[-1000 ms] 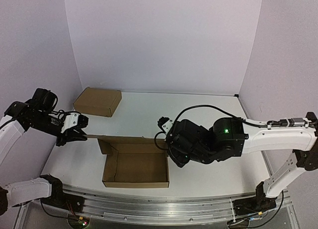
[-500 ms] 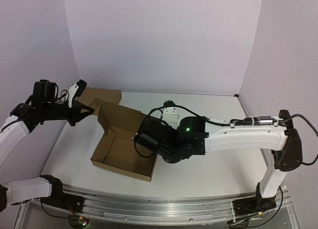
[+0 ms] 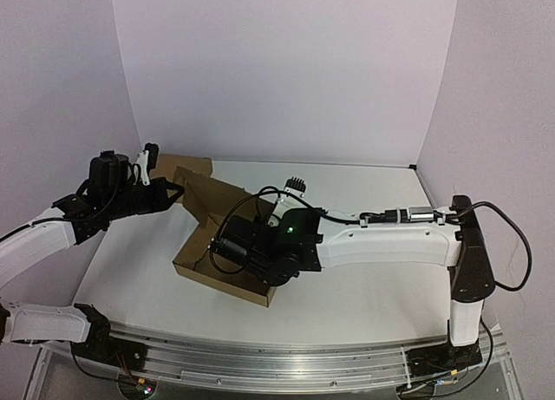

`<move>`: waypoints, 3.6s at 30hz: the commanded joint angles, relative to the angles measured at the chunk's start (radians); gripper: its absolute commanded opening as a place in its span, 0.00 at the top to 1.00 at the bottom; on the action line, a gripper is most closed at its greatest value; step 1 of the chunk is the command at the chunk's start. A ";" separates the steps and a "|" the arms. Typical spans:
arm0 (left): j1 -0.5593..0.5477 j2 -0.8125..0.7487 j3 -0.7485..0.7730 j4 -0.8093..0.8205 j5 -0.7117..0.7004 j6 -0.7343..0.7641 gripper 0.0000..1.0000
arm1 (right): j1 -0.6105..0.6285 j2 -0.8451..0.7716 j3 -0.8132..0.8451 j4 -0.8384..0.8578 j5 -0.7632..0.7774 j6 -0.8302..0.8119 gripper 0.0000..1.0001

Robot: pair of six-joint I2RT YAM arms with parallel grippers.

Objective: Fold the paper box

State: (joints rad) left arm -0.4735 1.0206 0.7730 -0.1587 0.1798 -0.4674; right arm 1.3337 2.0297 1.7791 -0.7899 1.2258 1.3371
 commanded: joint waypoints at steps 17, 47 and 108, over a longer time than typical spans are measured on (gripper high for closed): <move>-0.039 0.098 -0.335 0.469 0.205 0.103 0.99 | -0.011 0.008 -0.255 0.097 0.080 0.008 1.00; -0.112 -0.022 -0.428 0.467 0.652 0.595 0.18 | -0.120 -0.234 -0.761 0.418 -0.343 -0.341 1.00; -0.336 0.512 0.089 -0.026 0.221 1.555 1.00 | -0.365 -0.581 -0.851 0.528 -1.052 -0.419 0.20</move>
State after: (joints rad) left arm -0.8066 1.5892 0.8612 -0.1792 0.4089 1.1018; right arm 0.9742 1.3303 0.7875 -0.2840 0.1954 0.8305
